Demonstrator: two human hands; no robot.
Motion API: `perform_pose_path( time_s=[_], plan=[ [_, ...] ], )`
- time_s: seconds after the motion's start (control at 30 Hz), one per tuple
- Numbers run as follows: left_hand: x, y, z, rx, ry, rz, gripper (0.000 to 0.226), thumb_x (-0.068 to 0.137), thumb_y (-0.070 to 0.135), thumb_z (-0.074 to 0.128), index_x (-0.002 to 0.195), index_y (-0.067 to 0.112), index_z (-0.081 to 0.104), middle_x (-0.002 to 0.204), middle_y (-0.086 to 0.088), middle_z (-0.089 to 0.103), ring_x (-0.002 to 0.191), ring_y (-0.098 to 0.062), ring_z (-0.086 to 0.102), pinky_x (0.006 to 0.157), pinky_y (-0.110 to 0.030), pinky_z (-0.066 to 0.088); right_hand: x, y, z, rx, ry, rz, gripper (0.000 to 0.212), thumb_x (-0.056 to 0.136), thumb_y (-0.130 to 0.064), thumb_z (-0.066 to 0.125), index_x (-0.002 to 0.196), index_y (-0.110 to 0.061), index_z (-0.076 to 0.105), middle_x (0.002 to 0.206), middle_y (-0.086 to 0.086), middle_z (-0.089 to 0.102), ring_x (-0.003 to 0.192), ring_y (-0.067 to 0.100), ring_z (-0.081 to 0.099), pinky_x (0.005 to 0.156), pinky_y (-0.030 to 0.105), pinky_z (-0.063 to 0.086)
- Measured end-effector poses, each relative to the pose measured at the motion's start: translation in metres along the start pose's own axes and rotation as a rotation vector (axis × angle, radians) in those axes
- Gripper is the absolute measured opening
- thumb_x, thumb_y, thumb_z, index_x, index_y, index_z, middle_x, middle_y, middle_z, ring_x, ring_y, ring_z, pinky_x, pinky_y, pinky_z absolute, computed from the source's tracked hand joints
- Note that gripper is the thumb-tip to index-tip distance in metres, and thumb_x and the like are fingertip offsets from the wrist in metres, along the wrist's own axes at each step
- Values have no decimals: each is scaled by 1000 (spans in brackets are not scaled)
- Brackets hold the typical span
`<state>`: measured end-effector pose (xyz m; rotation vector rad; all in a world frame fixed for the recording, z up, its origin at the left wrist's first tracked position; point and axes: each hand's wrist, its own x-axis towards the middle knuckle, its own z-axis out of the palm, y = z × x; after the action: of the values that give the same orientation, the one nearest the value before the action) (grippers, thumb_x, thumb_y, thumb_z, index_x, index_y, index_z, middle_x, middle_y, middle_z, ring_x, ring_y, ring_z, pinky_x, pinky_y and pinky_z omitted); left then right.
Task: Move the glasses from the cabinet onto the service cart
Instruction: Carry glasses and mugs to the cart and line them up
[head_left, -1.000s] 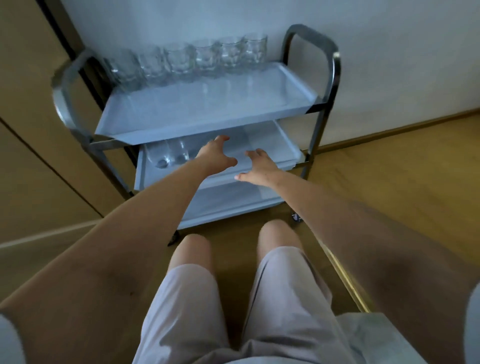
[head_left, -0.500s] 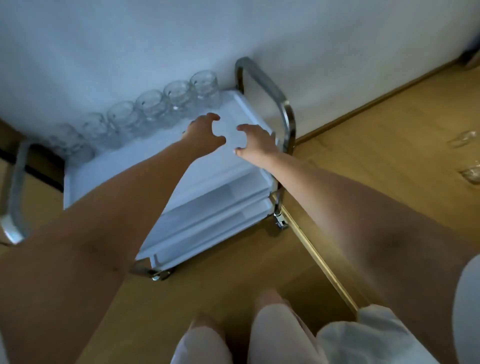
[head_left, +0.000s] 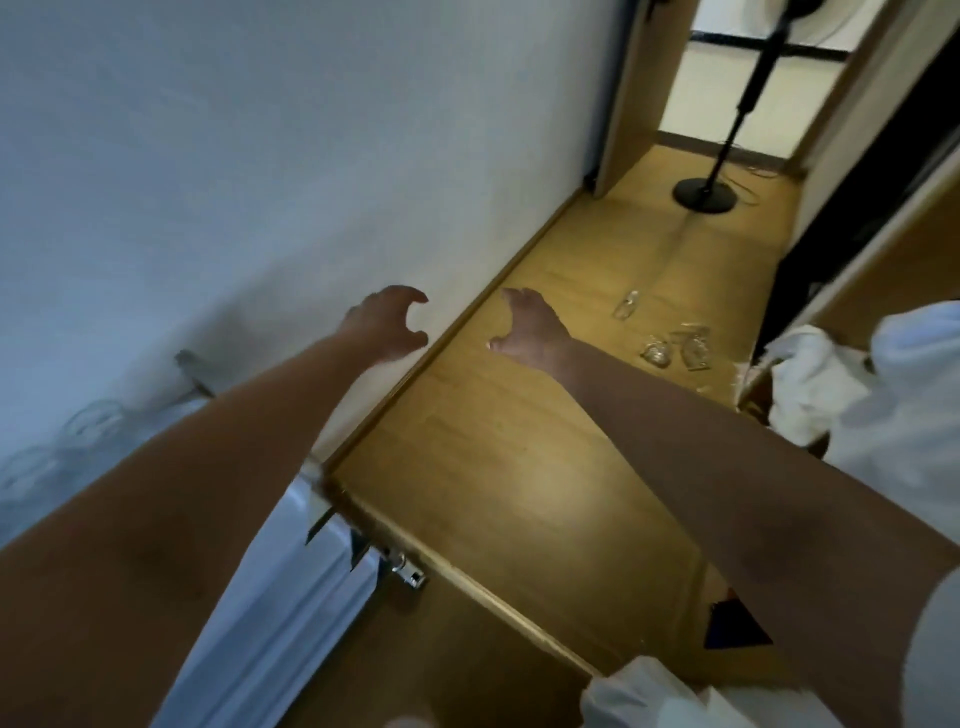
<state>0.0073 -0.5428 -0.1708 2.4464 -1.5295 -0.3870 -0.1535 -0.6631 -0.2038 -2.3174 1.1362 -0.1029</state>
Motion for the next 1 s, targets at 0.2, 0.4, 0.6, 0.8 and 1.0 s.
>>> perform_pose_path(
  time_s=[0.2, 0.4, 0.6, 0.8, 1.0],
  plan=[
    [125, 88, 33, 23, -132, 199, 63, 85, 30, 65, 142, 24, 38, 150, -1, 37, 134, -22, 38, 109, -40, 36, 68, 86, -64, 67, 93, 141, 81, 84, -28, 69, 150, -19, 22, 158, 10, 10, 145, 25, 14, 113, 48, 27],
    [267, 148, 46, 71, -176, 368, 62, 85, 33, 64, 141, 24, 38, 148, -2, 38, 132, -25, 41, 105, -39, 39, 153, 165, -113, 37, 168, 356, 82, 81, -28, 71, 149, -21, 25, 158, 10, 11, 145, 26, 14, 112, 48, 29],
    [387, 219, 67, 116, -287, 467, 61, 85, 35, 65, 140, 27, 39, 148, -2, 37, 127, -28, 45, 102, -44, 43, 209, 238, -167, 30, 221, 503, 83, 81, -25, 72, 149, -21, 24, 157, 7, 14, 143, 27, 21, 110, 43, 33],
    [477, 299, 117, 208, -384, 585, 58, 87, 32, 63, 140, 26, 41, 150, 2, 34, 128, -26, 43, 102, -39, 41, 274, 333, -211, 45, 189, 569, 89, 79, -25, 74, 150, -24, 21, 157, 5, 16, 139, 27, 29, 109, 46, 36],
    [593, 386, 145, 183, -341, 525, 60, 85, 33, 65, 139, 26, 40, 151, -1, 35, 133, -26, 38, 107, -45, 37, 356, 429, -284, 57, 209, 476, 86, 81, -23, 73, 150, -19, 22, 156, 6, 22, 142, 25, 24, 114, 37, 28]
  ],
)
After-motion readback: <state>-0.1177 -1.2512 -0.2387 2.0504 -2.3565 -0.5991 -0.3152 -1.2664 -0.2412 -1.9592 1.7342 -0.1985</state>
